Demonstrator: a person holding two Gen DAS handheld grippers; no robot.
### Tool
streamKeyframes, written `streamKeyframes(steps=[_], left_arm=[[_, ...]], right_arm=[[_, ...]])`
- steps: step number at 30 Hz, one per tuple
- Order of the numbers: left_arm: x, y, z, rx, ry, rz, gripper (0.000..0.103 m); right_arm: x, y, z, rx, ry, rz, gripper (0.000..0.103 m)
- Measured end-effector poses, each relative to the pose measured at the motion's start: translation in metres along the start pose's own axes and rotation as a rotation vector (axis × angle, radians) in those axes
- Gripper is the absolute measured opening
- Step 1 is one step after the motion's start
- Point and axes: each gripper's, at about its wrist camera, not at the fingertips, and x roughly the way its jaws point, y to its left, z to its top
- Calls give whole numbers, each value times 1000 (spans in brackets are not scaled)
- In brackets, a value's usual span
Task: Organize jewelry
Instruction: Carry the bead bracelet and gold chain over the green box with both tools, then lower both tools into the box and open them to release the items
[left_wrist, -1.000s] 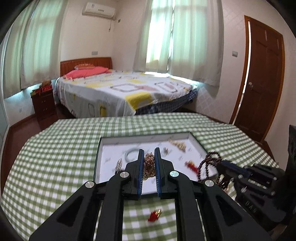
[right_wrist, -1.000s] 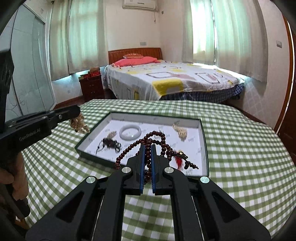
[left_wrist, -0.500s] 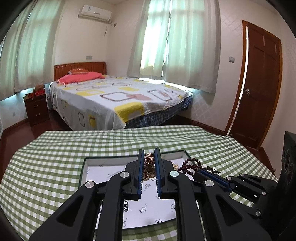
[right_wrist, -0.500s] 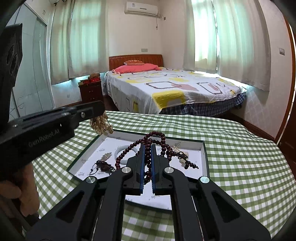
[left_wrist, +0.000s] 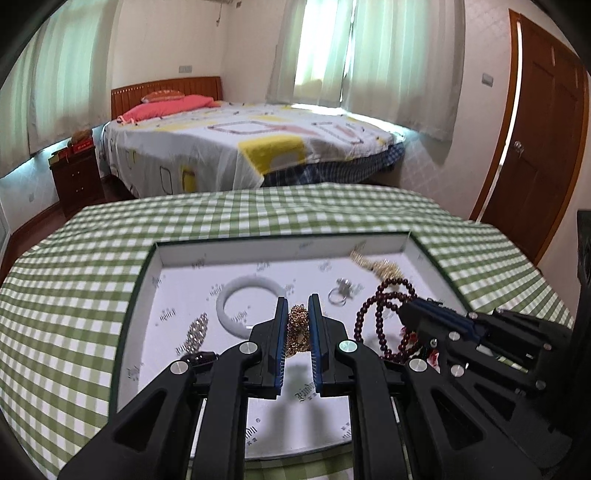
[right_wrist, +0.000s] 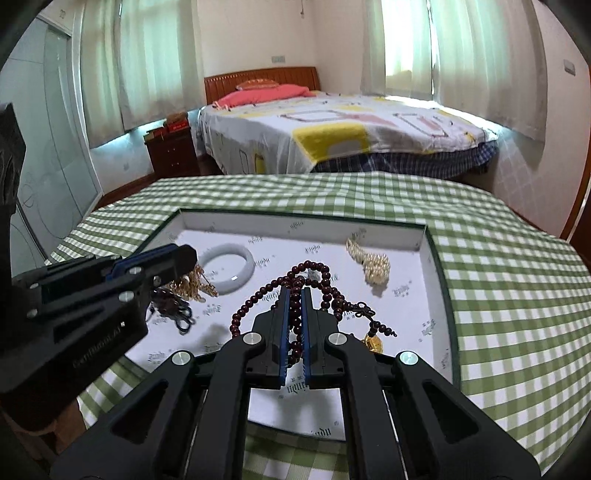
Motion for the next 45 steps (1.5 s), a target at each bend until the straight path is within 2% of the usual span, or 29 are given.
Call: streamKeyframes(steps=[11,21,24,26,29,30,33,34,39,42,45], left_arm=[[26,4,-11,-4,78,21,12],[34,4,-17,-16,124,4,12],[34,6,-18,-24,131,7,14],[34,7,-18,-33,135,7,14],[33,9,-18,-38,135,12,14],[32,9,-18,-36,134,15,16],[28,10,-17,-41,121,23,42],[24,11,-17,-48,109,23,45],[19,12,-14,-53,96,27,50],[16,13,-13,-49,87,43,57],[13,15,-13,-51,83,56,60]], right_arm=[[31,-6,-5,14,72,8,6],[36,-9,-5,25,100,14,7],[36,-11,-5,35,98,14,11],[35,-12,-5,38,94,13,23],[33,-11,-5,35,91,13,26],[33,-11,-5,33,90,12,26],[30,-12,-5,36,86,13,26],[29,-13,-5,35,84,13,27],[23,-14,-2,37,70,8,31],[19,-14,-1,41,66,5,32],[16,-15,-2,47,63,-3,40]])
